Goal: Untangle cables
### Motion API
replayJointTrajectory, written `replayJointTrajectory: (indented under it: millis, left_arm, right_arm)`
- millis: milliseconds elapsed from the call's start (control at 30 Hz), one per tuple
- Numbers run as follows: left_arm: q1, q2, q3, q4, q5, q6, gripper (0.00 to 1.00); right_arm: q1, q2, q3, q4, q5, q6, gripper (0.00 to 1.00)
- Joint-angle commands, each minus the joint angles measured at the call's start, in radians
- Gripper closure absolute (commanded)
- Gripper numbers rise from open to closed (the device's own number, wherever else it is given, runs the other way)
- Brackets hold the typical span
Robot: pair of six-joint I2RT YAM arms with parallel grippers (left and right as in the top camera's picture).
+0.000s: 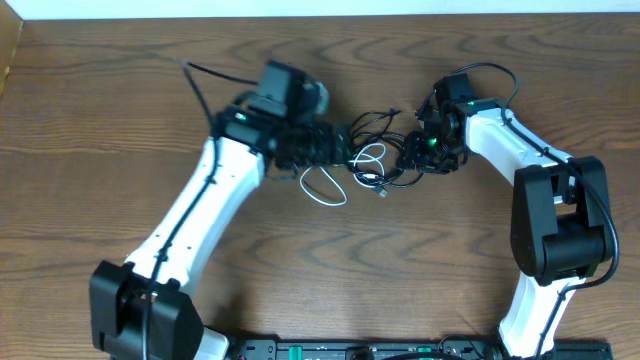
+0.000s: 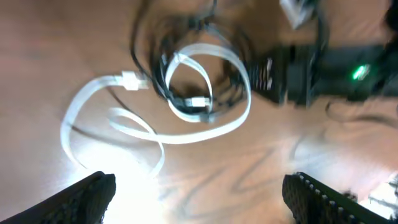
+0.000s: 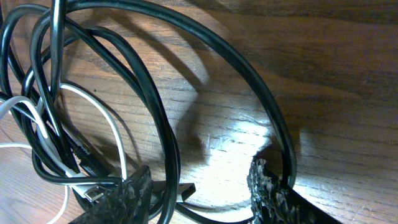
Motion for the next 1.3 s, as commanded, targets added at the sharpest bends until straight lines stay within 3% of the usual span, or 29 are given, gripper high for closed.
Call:
replayJointTrajectory:
  millis: [0,167,233,400,633,967,1133,1267]
  left_arm:
    - [-0.039,0.001,-0.065,0.0,-0.039,-0.083,0.12]
    - [-0.097,0.001,-0.137,0.073,-0.095,-0.195,0.18]
    - [-0.129,0.001,-0.176,0.142,-0.106,-0.245,0.24]
    - [-0.209,0.002,-0.308,0.421,-0.226,-0.441,0.27]
    - [-0.241,0.005,-0.441,0.599,-0.392,-0.698,0.55]
    - [-0.241,0.127,-0.464,0.708,-0.402,-0.864,0.62]
    - [-0.241,0.207,-0.464,0.859,-0.339,-0.864,0.63]
    - [-0.241,0.239,-0.464,0.893,-0.34,-0.864,0.64]
  right_arm:
    - [-0.009,0.018,-0.018,-0.01,0.072,-0.02,0.51]
    - [-0.009,0.018,-0.018,-0.008,0.072,-0.02,0.5]
    - [-0.009,0.018,-0.018,-0.006,0.072,-0.02,0.5]
    - [-0.009,0.018,-0.018,-0.006,0.072,-0.02,0.49]
    - [-0.009,0.018,-0.018,-0.002,0.072,-0.02,0.49]
    - [-0.009,0.018,-0.018,0.001,0.072,-0.02,0.48]
    - [-0.009,0.018,-0.018,0.001,0.072,-0.02,0.48]
    - [-0.008,0.018,-0.018,0.001,0.072,-0.02,0.48]
